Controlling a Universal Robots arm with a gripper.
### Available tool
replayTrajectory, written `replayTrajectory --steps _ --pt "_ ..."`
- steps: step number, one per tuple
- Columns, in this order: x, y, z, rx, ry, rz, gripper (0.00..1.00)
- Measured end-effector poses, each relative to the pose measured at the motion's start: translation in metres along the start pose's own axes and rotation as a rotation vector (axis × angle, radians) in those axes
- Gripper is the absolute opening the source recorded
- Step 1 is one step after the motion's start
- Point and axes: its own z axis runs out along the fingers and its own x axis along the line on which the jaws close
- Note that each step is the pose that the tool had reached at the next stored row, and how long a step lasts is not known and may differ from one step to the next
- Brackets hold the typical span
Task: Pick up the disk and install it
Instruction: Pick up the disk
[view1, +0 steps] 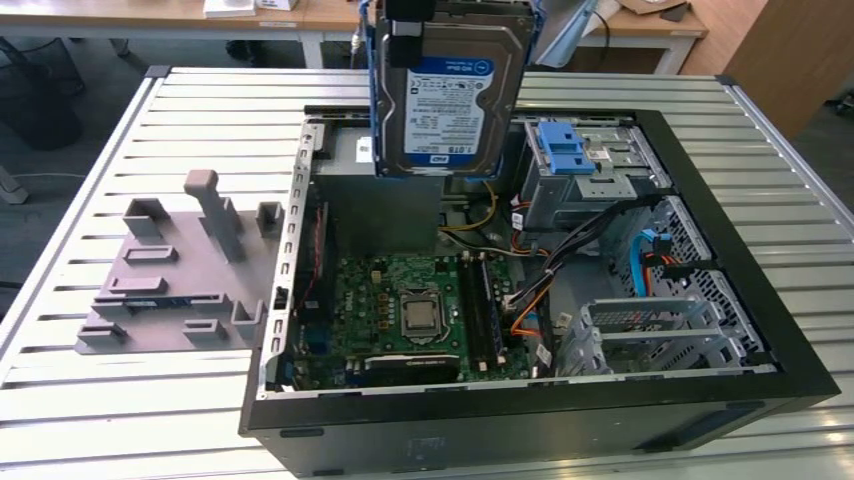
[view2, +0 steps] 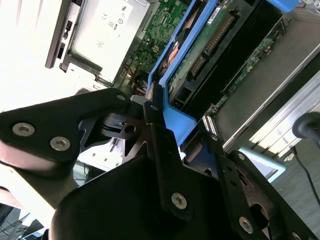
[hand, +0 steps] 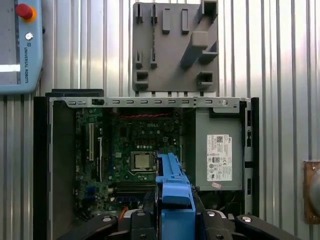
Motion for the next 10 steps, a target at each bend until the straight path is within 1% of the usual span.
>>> replayTrajectory --steps 10 --pt "0.0023 -0.0141 -0.0004 -0.0009 -0.0001 0.0 0.37"
